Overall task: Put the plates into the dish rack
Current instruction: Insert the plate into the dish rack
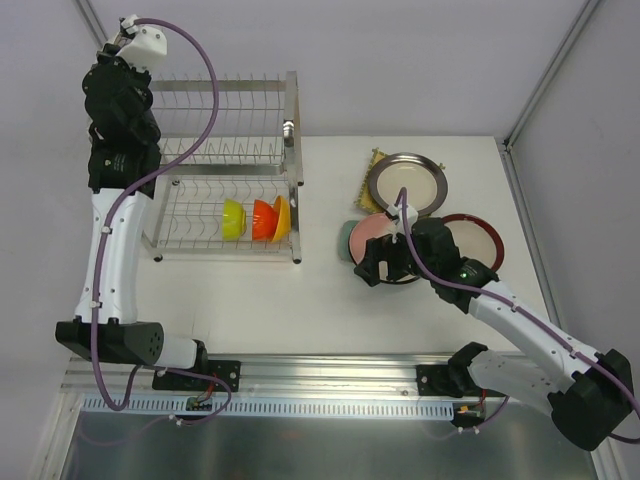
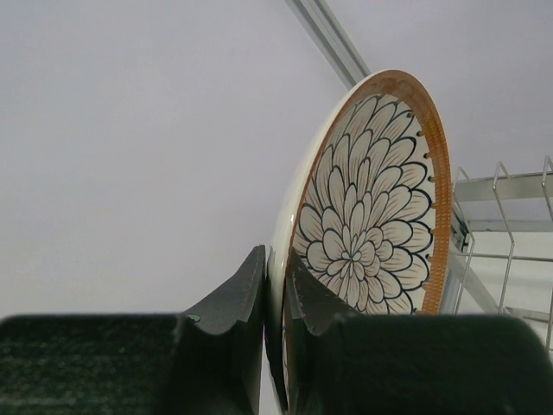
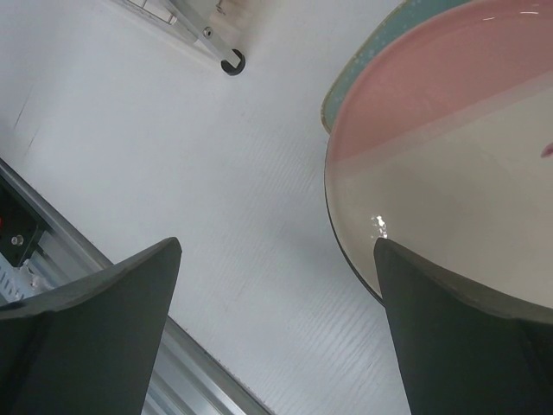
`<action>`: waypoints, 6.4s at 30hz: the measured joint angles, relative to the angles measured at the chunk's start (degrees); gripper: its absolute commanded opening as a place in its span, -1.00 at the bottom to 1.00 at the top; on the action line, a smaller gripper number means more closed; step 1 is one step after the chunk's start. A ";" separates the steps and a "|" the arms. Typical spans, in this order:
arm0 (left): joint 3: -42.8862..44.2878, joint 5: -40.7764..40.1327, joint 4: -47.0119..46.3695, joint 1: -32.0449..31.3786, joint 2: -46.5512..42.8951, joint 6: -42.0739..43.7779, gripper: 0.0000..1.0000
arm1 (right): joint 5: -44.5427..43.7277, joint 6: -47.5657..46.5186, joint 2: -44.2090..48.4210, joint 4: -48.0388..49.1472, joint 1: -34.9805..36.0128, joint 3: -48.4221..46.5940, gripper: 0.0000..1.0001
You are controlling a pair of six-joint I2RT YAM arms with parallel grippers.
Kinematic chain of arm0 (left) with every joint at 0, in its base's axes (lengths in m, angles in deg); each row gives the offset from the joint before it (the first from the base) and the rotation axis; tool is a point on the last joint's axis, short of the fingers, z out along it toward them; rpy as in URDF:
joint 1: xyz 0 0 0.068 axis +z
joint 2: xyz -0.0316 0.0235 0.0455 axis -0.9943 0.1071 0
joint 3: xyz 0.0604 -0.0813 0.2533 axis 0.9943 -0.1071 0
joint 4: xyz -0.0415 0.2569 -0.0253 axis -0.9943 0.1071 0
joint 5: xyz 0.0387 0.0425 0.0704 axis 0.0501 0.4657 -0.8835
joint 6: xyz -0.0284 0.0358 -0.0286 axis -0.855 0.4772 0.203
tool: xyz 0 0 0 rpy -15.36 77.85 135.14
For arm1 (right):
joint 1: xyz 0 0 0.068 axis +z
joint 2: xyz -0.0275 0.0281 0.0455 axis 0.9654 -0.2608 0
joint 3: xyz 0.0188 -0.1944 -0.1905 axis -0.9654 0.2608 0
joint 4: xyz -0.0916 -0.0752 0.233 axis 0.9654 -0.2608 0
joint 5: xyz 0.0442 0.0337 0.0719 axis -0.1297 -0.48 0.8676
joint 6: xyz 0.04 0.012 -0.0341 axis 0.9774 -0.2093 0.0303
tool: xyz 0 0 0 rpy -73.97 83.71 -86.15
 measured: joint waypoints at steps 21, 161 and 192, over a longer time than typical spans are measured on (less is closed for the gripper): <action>0.98 -0.37 -0.28 -1.20 2.25 4.81 -1.00 | -1.42 -0.94 0.11 0.20 0.90 0.39 0.99; 3.69 -9.68 1.53 -4.90 6.56 10.25 -0.95 | -4.17 -1.66 2.01 1.75 2.08 2.80 0.99; 2.82 -6.56 0.98 -3.85 6.19 9.77 -0.99 | -4.35 -1.66 2.80 2.12 2.19 2.80 0.99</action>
